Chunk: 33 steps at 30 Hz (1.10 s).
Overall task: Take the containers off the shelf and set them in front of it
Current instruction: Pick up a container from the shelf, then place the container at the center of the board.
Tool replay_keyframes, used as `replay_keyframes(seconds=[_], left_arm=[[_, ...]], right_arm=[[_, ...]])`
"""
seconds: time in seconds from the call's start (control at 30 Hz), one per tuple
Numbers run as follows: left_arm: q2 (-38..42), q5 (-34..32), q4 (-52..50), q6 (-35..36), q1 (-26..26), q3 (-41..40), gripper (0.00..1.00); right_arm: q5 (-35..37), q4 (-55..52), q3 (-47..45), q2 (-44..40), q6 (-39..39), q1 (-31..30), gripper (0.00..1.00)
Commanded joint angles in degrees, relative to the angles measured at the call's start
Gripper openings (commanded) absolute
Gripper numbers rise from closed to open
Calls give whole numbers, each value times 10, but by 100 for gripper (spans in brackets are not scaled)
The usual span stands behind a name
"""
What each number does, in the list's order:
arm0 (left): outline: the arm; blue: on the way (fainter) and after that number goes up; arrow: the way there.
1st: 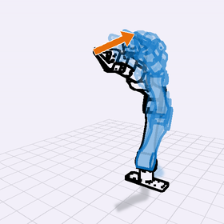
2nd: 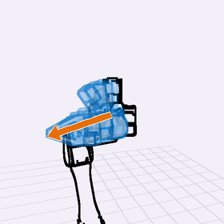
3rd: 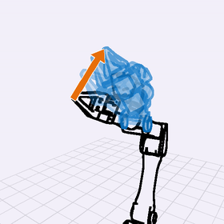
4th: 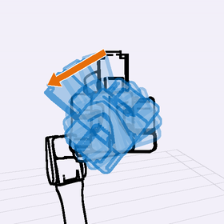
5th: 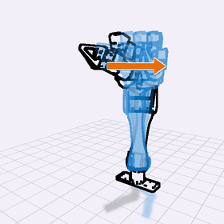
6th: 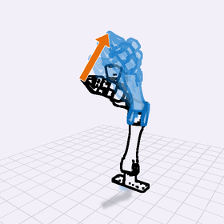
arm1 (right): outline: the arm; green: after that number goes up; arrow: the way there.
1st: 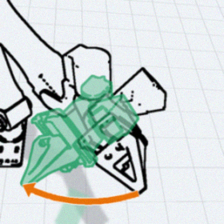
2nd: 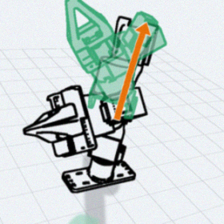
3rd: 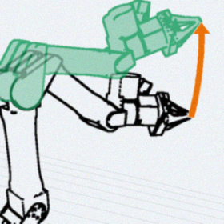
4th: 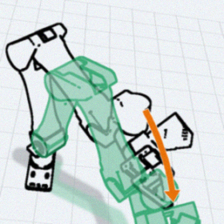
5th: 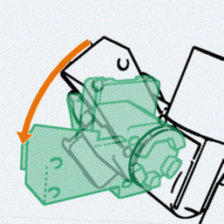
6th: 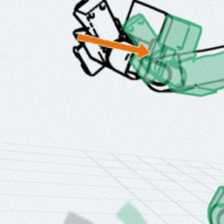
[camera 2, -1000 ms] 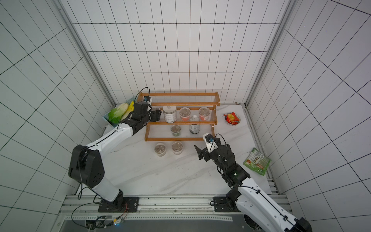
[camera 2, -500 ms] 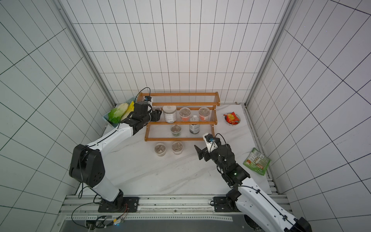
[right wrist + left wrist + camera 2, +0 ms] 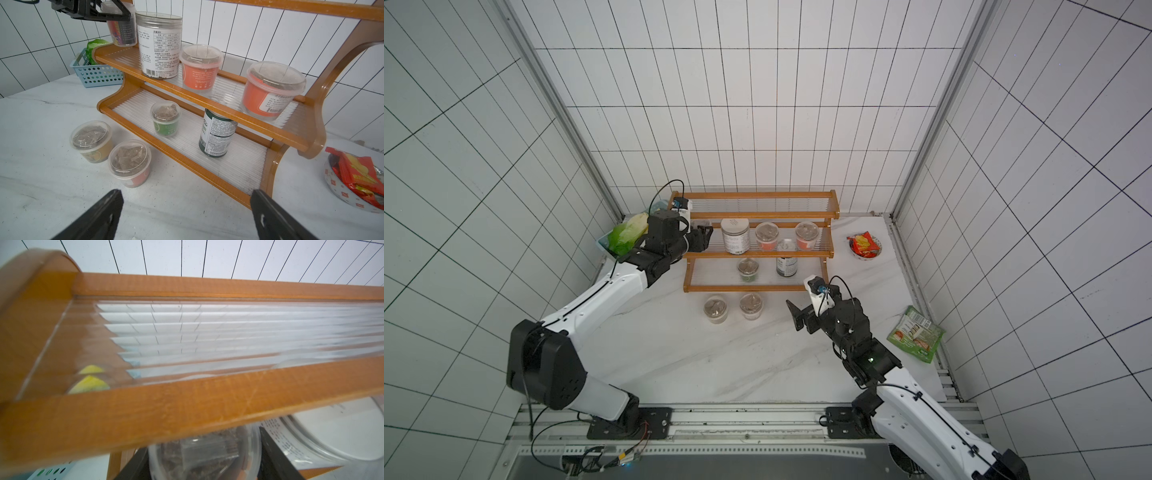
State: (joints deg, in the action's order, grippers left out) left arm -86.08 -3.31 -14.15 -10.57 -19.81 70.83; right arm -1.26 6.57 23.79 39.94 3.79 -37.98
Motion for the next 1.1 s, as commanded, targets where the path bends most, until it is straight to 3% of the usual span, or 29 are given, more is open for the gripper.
replay_keyframes(seconds=[0.0,0.3,0.47,0.7,0.87,1.07], left_arm=[[28,13,-22,-14,0,-18,59],[118,55,-83,-39,-11,-74,58],[199,55,-123,-63,-47,-108,58],[250,10,-128,-136,-186,-144,57],[207,-41,-107,-175,-293,-137,57],[120,-93,-56,-214,-392,-127,57]], right_arm=[[-6,14,7,-6,-7,6,99],[-7,8,12,-11,-8,6,99],[14,-20,27,-15,-7,6,99],[151,-154,103,-11,-22,18,99],[228,-242,154,-39,-44,57,99],[234,-276,175,-73,-56,105,99]])
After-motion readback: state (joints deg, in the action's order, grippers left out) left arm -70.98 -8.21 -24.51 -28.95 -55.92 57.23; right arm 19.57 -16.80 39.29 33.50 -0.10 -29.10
